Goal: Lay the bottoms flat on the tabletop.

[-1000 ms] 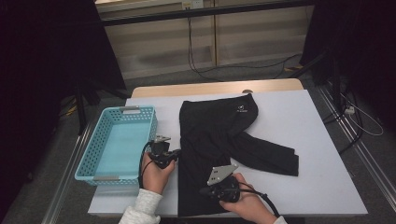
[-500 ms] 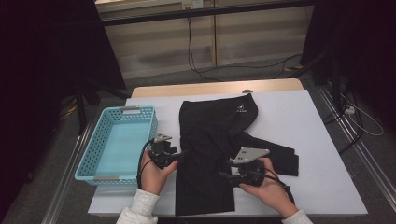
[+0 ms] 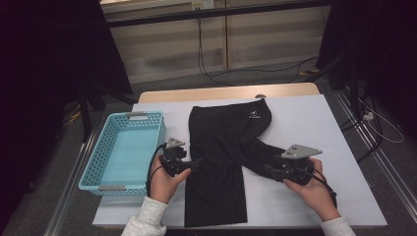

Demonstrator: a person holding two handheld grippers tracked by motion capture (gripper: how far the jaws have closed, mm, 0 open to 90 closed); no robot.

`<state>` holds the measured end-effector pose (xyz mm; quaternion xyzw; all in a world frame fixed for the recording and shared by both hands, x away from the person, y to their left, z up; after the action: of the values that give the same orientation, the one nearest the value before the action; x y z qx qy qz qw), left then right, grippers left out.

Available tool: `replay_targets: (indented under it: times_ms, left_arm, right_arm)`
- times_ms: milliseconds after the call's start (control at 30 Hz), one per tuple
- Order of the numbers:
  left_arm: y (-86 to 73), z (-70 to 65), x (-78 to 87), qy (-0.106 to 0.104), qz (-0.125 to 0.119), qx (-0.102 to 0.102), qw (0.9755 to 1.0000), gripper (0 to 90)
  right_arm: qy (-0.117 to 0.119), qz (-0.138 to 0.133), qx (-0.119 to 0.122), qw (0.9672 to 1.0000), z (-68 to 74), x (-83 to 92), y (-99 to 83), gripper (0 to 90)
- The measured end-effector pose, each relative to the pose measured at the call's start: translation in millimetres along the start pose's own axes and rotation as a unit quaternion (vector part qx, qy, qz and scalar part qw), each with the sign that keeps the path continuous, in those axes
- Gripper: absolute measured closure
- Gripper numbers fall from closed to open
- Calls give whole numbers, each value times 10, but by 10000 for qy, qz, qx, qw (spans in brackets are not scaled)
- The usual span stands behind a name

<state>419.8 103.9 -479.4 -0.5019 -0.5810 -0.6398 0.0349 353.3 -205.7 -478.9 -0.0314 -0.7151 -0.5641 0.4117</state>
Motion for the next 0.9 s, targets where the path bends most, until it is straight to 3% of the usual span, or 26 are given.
replay_targets:
  times_ms: [233,333,400,500,667,733,900]
  left_arm:
    - [2,-10,-11,12,22,-53,10000,228]
    - [0,-4,-8,36,22,-58,10000,227]
    - [-12,-3,-19,43,40,-57,10000,227]
    - [-24,-15,-37,13,94,-68,9999,227]
    - [-15,-30,-38,8,83,-104,9999,227]
    - [-12,-29,-34,19,64,-108,9999,227]
    - [-13,-46,-27,-13,37,-93,9999,227]
  right_arm:
    - [-290,400,127,9987,-156,-66,-193,537]
    - [-399,517,142,9978,-194,-106,-249,601]
    - [-276,470,48,9985,-200,-110,-257,738]
    - [-230,463,-43,9987,-217,-88,-246,875]
    - [-70,202,-436,9988,-288,52,-151,895]
    - [-82,104,-474,9988,-339,119,-110,897]
    - [-376,-35,-510,9980,-618,217,-34,896]
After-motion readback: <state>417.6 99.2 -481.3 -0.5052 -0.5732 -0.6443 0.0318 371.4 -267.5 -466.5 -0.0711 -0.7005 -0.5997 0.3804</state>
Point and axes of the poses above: each handheld gripper's, and its own axes: x roughly backward along the jaws, y roughly out of its top, z roughly to its left, the point moved 6 cm from there along -x, roughly forward along the jaws, and after that the axes turned 2 degrees about z, right-handed, at the moved point
